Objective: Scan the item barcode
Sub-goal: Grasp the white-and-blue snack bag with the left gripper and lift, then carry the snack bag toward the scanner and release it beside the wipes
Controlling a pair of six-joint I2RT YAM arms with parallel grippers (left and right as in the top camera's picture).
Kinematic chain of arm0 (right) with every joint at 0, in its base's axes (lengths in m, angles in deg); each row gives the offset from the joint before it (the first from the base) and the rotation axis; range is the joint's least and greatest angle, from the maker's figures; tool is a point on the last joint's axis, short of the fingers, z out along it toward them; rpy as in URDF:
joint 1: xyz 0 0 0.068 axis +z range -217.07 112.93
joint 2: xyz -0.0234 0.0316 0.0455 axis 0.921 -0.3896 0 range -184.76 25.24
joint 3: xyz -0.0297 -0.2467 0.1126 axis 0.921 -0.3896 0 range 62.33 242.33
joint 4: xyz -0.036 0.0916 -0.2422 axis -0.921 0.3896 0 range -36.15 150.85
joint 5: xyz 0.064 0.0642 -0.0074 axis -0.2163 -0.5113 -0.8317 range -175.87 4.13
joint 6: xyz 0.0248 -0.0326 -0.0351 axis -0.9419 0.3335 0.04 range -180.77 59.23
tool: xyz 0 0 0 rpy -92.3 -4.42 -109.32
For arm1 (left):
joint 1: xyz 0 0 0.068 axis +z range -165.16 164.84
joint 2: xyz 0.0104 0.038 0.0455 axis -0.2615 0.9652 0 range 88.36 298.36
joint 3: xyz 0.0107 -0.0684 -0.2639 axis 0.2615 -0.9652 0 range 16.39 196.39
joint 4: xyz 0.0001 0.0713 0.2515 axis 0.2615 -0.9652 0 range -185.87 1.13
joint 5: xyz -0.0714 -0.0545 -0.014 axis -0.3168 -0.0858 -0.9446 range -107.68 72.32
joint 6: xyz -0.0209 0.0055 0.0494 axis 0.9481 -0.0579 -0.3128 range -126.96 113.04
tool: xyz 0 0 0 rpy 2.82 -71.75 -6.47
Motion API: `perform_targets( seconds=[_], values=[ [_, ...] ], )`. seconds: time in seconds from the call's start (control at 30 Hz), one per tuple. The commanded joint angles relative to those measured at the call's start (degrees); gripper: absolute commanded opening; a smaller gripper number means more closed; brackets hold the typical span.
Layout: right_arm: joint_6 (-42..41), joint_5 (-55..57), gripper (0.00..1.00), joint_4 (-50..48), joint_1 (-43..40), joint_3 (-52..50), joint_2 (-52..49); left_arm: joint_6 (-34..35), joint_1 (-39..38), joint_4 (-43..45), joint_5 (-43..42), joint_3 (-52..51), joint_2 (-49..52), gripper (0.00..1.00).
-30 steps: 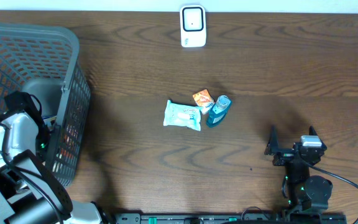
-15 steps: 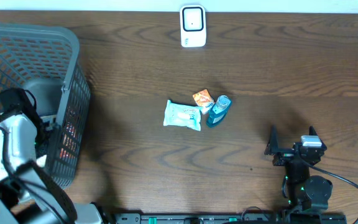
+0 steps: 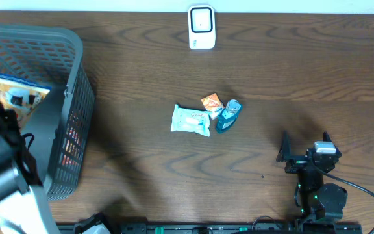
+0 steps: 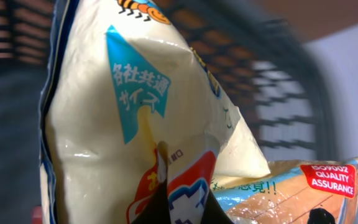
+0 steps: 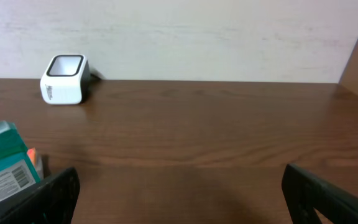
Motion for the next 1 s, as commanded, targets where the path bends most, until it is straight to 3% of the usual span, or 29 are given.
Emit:
perform_targets(
  seconds=[0.0,0.13,0.3,0.7,0.97],
  values=[
    [-0.79,0.09,0.99,0.2,0.31,-0.07,0.13,-1.03,-0.2,3.34,-10.49,1.22,-5.88,0.07],
    [-0.79,0.09,0.99,0.2,0.31,-0.07,0.13,-2.25,-2.73,8.85,-23.17,1.22,-10.45,0.07],
    [-0.79,0.09,0.99,0.2,0.31,-0.07,0.13,-5.22,-10.25,13.84,-29.59,1.2,-11.19,0.07],
    [-0.79,0.09,0.99,0.2,0.31,-0.07,0.13,-19.93,-33.31,22.84,-28.98,1.2,-3.58,0.07],
    [-0.79,0.09,0.99,0.2,0.31,-0.07,0.13,-21.05,-49.83,29.57,-16.87,1.2,6.93,0.07]
  ],
)
